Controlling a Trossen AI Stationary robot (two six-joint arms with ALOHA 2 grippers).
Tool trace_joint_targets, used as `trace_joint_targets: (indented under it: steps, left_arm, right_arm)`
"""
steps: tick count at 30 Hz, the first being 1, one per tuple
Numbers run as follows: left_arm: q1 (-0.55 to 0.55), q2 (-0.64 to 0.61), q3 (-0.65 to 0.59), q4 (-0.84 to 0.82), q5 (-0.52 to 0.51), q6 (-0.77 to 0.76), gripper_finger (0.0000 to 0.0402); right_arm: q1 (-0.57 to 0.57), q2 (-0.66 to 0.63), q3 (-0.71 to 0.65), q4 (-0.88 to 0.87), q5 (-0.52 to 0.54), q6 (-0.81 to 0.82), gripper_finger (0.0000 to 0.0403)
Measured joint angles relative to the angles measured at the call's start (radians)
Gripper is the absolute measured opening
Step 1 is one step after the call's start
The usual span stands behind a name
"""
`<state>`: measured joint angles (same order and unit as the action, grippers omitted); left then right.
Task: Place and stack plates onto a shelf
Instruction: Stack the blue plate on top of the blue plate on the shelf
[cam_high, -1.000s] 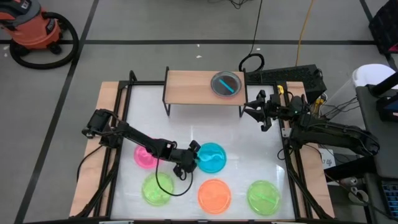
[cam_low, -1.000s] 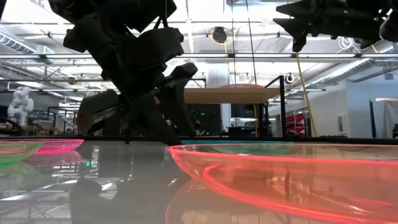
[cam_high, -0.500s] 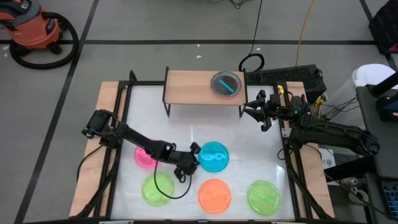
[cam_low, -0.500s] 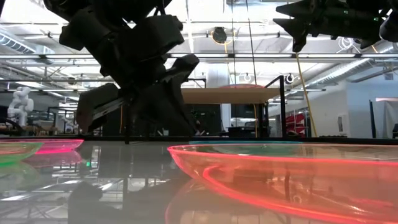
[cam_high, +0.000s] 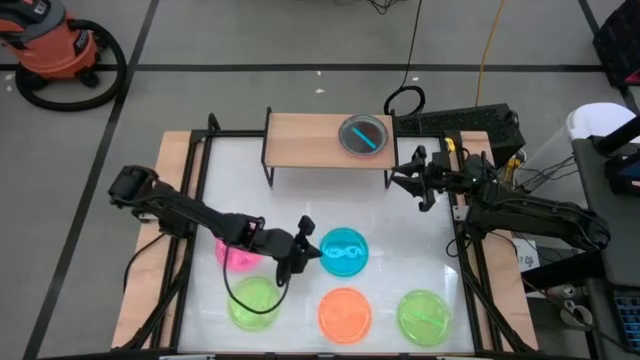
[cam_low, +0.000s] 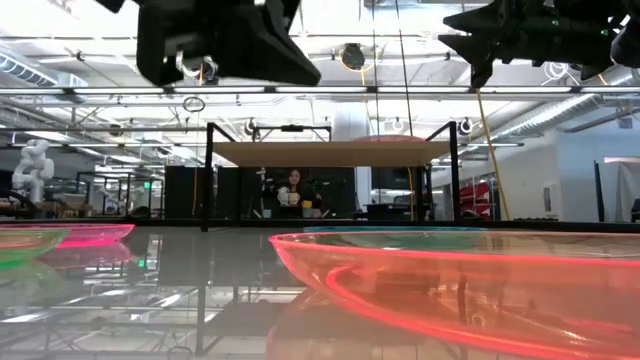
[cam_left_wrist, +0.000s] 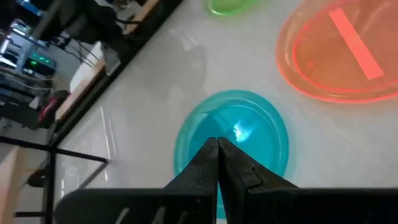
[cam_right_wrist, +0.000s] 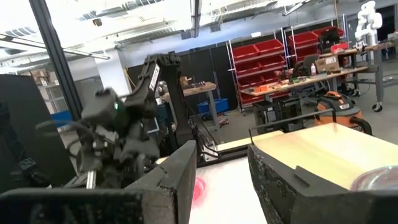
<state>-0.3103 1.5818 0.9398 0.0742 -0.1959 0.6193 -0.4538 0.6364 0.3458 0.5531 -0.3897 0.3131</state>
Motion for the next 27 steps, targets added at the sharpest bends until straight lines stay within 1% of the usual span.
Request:
trace_joint_targets:
  steps: [1,4,7,9,11,14,18,22,27]
  left_arm:
    - [0.000,-0.008,0.000,-0.002,0.007,-0.001,0.0004]
    - [-0.003,-0.003,0.001,0.001,0.075,0.005,0.0006]
    - [-0.015,0.042,0.001,0.007,0.109,0.033,0.0017]
    - [-0.026,0.081,0.000,0.010,0.109,0.052,0.0030]
    - [-0.031,0.123,0.000,0.052,0.109,0.057,0.0046]
    - [-0.034,0.180,0.001,0.117,0.108,0.059,0.0076]
    - [-0.029,0.234,0.000,0.159,0.101,0.062,0.0115]
    - [-0.008,0.275,0.000,0.149,0.082,0.060,0.0148]
    - [0.007,0.310,0.000,0.145,0.079,0.060,0.0174]
  right_arm:
    - [0.000,0.000,0.000,-0.005,0.000,-0.001,0.0130]
    - [0.000,0.000,0.000,-0.021,0.000,-0.011,0.0130]
    - [0.000,0.001,0.000,-0.021,0.000,-0.011,0.0130]
    - [0.000,0.001,0.000,-0.020,0.000,-0.012,0.0130]
    - [0.000,0.001,0.000,-0.020,0.000,-0.014,0.0130]
    - [0.000,0.001,0.000,-0.020,0.003,-0.015,0.0130]
    - [0.000,0.002,0.000,-0.023,0.004,-0.015,0.0130]
    - [0.000,0.002,0.000,-0.026,0.004,-0.015,0.0130]
    - [0.000,0.002,0.000,-0.033,0.004,-0.015,0.0130]
